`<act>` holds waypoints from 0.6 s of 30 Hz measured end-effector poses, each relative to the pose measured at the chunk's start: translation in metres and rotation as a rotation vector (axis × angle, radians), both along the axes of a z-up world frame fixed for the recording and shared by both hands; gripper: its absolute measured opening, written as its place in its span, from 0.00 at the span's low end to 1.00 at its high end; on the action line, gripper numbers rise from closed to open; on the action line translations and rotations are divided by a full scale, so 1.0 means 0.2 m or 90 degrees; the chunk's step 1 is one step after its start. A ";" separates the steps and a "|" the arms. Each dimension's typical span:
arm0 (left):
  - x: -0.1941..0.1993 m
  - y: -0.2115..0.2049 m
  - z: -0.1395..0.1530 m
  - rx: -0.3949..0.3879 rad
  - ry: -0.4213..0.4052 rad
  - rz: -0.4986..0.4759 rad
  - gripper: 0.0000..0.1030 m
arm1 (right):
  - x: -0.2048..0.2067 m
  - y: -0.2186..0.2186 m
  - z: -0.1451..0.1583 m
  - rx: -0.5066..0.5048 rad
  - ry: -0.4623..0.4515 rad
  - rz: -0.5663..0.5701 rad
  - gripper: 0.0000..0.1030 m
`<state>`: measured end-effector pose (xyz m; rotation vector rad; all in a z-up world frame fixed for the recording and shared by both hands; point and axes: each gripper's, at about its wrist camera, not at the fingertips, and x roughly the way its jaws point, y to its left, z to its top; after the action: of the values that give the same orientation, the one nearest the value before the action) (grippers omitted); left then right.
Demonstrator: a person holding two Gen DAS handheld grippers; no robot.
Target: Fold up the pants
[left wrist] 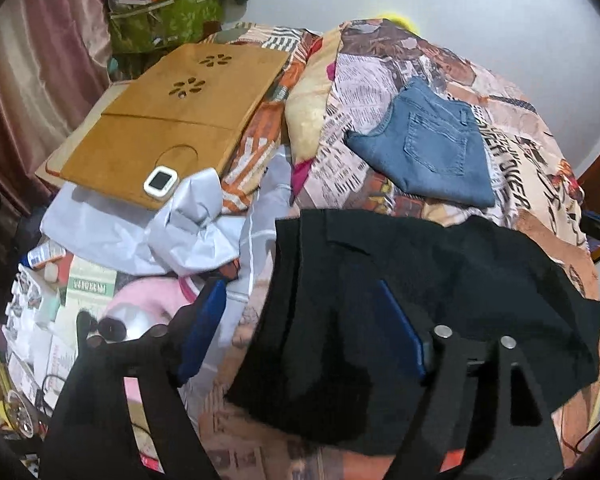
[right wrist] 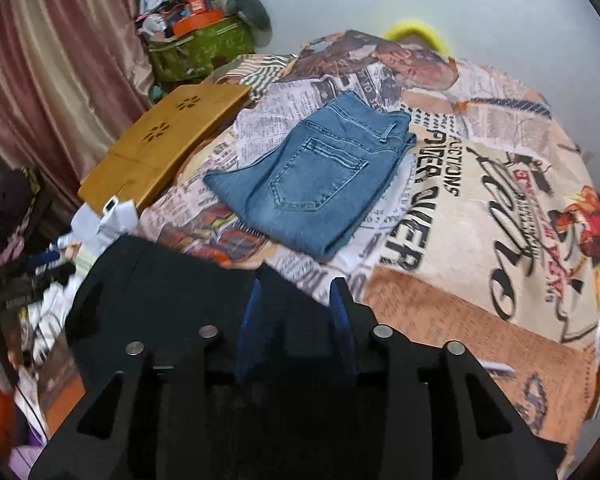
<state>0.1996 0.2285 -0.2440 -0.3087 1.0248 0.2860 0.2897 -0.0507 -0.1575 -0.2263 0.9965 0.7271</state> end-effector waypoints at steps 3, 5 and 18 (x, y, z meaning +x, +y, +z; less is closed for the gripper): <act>-0.05 -0.02 0.00 0.004 0.012 0.004 0.81 | -0.13 -0.07 0.04 -0.005 -0.024 0.016 0.42; -0.11 -0.02 -0.02 -0.005 0.021 0.015 0.83 | -0.19 -0.11 0.05 -0.007 -0.035 0.023 0.44; -0.24 -0.12 -0.26 -0.188 0.095 0.011 0.84 | -0.45 -0.24 -0.18 -0.010 0.036 0.027 0.49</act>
<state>0.1510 0.2049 -0.2955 -0.5700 1.2149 0.1733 0.1988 -0.0988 -0.1931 -0.2420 1.0543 0.7672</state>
